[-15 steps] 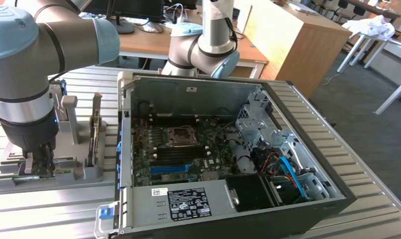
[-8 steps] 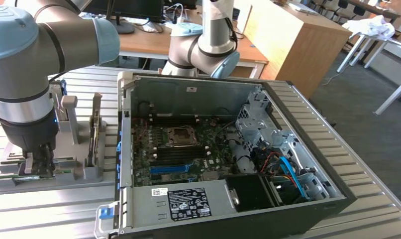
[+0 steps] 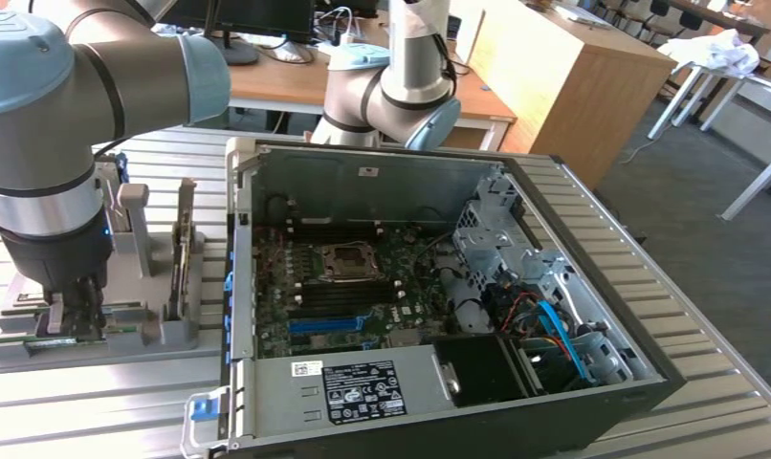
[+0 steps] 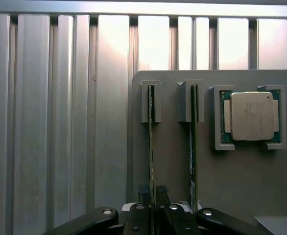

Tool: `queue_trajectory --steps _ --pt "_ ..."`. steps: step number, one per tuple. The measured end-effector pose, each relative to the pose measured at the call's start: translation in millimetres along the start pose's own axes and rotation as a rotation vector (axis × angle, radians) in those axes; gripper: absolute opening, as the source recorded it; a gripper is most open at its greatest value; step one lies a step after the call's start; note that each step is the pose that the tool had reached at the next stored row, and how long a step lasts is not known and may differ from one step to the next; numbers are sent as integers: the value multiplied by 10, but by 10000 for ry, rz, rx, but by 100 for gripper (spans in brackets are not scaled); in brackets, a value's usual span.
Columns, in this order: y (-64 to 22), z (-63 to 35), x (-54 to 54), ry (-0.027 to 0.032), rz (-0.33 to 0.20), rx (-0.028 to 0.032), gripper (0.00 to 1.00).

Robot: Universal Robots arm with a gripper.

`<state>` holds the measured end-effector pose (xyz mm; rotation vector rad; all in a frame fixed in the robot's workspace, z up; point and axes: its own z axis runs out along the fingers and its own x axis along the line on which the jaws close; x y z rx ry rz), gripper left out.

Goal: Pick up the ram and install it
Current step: 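Pick up the ram and move it above insertion slot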

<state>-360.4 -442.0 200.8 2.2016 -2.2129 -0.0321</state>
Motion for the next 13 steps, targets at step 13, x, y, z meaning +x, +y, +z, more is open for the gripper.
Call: queue_trajectory --steps 13 --pt "0 0 0 0 -1 0 11"
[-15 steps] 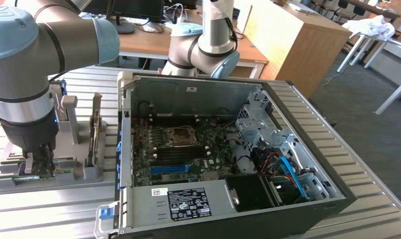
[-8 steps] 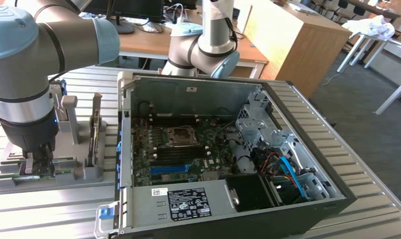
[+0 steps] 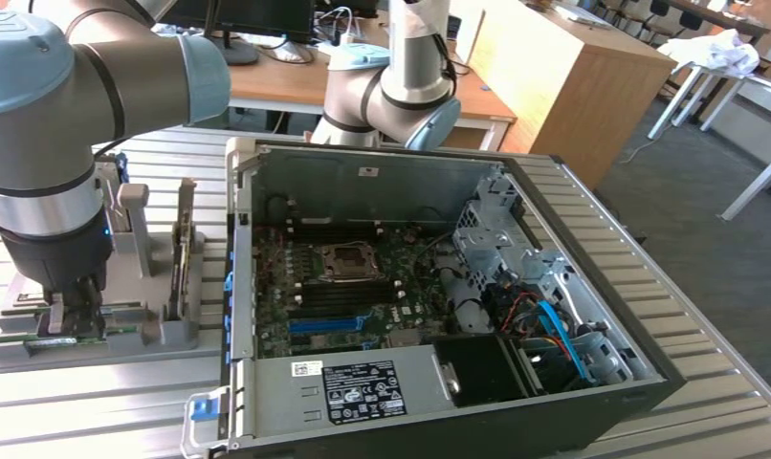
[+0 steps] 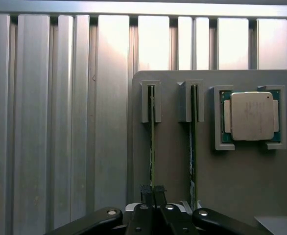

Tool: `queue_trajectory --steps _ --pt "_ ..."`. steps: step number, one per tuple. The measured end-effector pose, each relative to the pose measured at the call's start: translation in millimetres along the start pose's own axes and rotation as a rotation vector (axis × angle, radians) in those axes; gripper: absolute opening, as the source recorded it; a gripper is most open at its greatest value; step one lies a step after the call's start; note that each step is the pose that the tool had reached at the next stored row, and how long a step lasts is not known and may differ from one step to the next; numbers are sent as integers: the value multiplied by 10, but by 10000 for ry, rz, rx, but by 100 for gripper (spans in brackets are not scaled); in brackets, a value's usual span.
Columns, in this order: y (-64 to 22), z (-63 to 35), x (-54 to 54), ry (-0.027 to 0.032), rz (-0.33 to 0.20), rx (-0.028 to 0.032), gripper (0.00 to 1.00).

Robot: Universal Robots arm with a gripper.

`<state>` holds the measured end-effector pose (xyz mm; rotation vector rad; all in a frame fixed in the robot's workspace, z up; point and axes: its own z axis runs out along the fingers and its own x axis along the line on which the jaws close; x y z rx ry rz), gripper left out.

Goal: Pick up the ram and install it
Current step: 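Pick up the ram and move it above insertion slot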

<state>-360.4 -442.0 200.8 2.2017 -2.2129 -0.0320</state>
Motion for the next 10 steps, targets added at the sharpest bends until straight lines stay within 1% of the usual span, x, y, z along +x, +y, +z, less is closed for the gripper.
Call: queue_trajectory --steps 4,10 --pt "1 -8 0 0 1 0 11" --pt "2 -72 0 0 0 0 11"
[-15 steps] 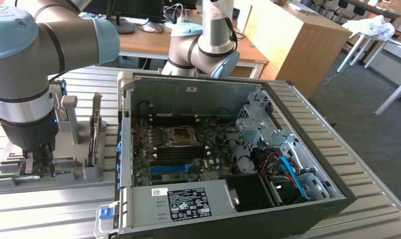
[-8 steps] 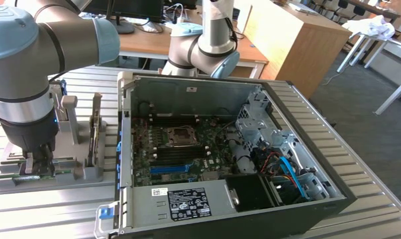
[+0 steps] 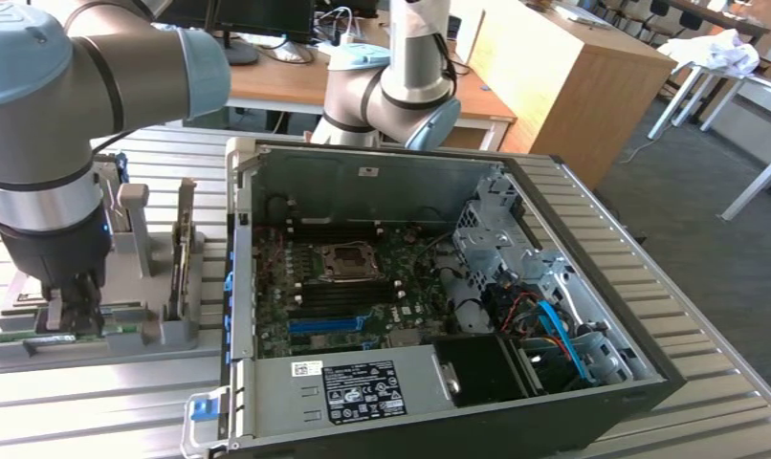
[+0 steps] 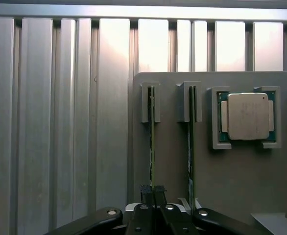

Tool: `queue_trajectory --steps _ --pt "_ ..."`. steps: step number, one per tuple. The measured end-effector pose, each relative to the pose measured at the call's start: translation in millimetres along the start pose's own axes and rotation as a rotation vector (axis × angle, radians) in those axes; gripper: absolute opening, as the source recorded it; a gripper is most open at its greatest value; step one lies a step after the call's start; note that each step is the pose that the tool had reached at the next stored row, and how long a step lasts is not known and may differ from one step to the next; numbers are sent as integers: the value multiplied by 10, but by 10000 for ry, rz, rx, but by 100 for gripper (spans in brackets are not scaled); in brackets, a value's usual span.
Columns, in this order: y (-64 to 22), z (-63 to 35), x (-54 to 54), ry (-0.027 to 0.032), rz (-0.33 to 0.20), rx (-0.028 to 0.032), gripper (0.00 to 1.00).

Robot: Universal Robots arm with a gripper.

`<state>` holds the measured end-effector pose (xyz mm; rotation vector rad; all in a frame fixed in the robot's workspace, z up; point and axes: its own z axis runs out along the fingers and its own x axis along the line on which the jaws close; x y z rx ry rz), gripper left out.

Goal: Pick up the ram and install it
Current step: 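Pick up the ram and move it above insertion slot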

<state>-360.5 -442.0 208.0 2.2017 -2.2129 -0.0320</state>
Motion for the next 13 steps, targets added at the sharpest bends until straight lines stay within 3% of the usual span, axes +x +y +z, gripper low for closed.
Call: queue_trajectory --steps 13 --pt "6 -218 0 0 0 -1 11"
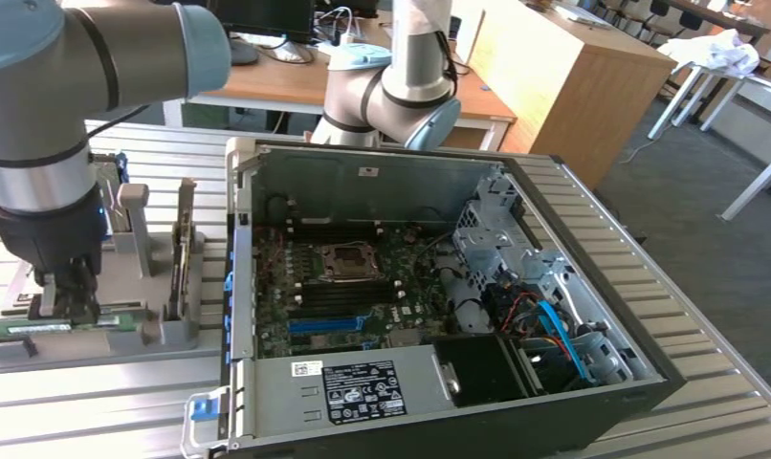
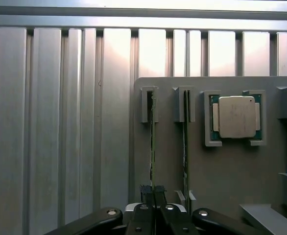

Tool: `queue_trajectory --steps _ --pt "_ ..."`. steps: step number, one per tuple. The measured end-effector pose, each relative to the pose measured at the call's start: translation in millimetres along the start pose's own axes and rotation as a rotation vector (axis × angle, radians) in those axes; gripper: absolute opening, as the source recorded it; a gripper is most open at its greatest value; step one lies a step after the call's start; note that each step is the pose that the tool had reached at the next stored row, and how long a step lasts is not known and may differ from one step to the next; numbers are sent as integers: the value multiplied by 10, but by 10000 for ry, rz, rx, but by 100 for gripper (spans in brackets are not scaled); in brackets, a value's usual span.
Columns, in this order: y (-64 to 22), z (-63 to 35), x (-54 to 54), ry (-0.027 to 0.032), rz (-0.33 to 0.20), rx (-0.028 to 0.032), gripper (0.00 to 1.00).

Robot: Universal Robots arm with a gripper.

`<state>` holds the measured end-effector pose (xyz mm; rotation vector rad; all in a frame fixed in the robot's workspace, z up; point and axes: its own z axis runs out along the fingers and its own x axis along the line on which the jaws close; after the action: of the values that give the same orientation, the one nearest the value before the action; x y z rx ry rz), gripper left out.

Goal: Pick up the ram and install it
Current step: 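Pick up the ram and move it above insertion slot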

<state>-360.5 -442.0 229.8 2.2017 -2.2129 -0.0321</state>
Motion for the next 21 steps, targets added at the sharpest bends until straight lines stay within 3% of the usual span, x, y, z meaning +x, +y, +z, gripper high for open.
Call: queue_trajectory --steps 21 --pt "17 -586 0 -1 0 1 11"
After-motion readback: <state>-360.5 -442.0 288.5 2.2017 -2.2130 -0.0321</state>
